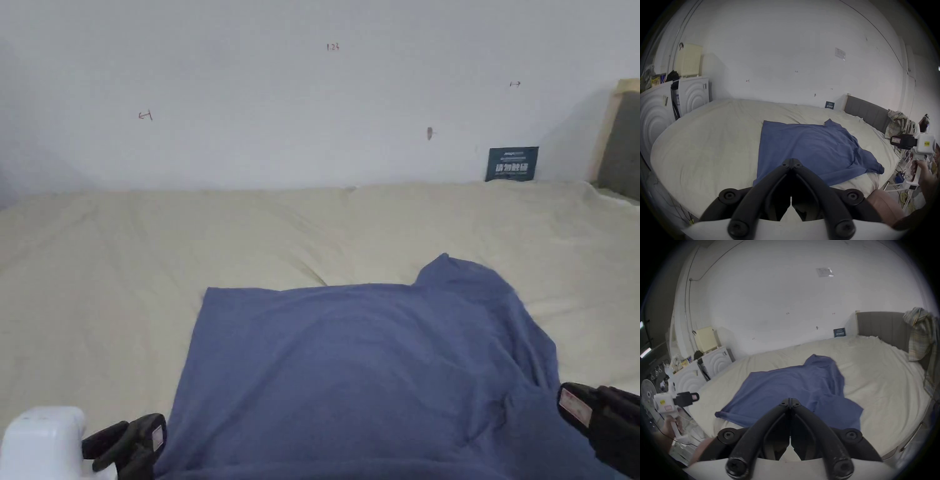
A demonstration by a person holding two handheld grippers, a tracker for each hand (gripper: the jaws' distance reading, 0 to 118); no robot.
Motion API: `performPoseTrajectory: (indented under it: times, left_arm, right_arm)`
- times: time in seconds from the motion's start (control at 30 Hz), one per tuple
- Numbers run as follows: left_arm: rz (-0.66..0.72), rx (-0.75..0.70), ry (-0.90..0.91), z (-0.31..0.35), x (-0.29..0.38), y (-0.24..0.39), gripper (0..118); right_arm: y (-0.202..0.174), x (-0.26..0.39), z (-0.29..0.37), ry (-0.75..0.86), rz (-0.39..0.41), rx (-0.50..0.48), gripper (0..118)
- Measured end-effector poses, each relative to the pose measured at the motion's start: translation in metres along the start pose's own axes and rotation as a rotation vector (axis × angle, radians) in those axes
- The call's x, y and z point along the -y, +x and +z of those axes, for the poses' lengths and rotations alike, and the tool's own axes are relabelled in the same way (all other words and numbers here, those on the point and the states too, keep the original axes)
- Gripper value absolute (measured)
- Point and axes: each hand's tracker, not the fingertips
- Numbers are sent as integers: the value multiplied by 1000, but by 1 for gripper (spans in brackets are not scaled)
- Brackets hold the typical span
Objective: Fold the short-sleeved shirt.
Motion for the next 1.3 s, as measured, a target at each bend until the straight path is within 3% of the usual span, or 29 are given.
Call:
performPoseTrajectory:
  times: [0.17, 0.23, 0.3, 0.37, 0.4, 0.43, 0.5, 0.53, 0.57, 0.83, 0.87, 0.9, 0.93, 0.97, 1.0, 1.03, 1.07, 1.17, 1.3]
  left_arm:
    - [-99, -63, -2, 2, -15, -11, 0]
    - [-55, 24, -239, -17, -24, -33, 0]
    - [96, 102, -472, -43, -9, -52, 0]
    - [53, -11, -402, -56, 8, -61, 0]
    - [21, -40, -395, -62, 13, -65, 6]
    - [16, -63, -402, -69, 21, -68, 38]
    - [61, -48, -397, -82, 29, -80, 113]
    - [95, -43, -425, -91, 36, -83, 116]
    - [125, 15, -337, -94, 38, -82, 116]
    - [-21, -88, -418, -131, 56, -76, 115]
    - [-53, -93, -425, -132, 59, -72, 111]
    - [-86, -96, -405, -132, 61, -67, 97]
    - [-111, -117, -380, -130, 63, -61, 70]
    - [-146, -149, -358, -127, 63, -62, 64]
    - [-126, -103, -342, -123, 61, -61, 52]
    - [-114, -71, -314, -120, 59, -59, 15]
    - [-92, -21, -304, -118, 59, -56, 7]
    - [-163, -59, -307, -114, 56, -46, 7]
    - [-128, -60, -318, -115, 55, -46, 7]
  right_arm:
    - [-7, -9, 1, -11, 74, 13, 0]
    - [-12, -7, 5, -22, 77, -7, 0]
    - [-15, -8, 0, -47, 65, -16, 0]
    - [-5, 1, -6, -73, 48, -35, 0]
    - [-5, 2, -8, -86, 39, -41, 0]
    - [-4, 4, -9, -96, 32, -40, 0]
    - [-2, 7, -11, -122, 14, -43, 0]
    - [-1, 8, -11, -138, 5, -59, 0]
    - [1, 8, -12, -146, -3, -64, 0]
    - [8, 22, -23, -200, -21, -60, 0]
    - [9, 22, -22, -207, -24, -60, 0]
    - [8, 25, -27, -211, -27, -58, 0]
    - [9, 26, -27, -214, -30, -57, 0]
    - [11, 27, -27, -217, -33, -55, 0]
    - [13, 28, -25, -218, -36, -52, 0]
    - [10, 29, -30, -219, -39, -50, 0]
    - [12, 30, -29, -220, -40, -48, 0]
    - [23, 30, -26, -187, -26, -12, 0]
    - [57, 25, -20, -154, -44, 40, 0]
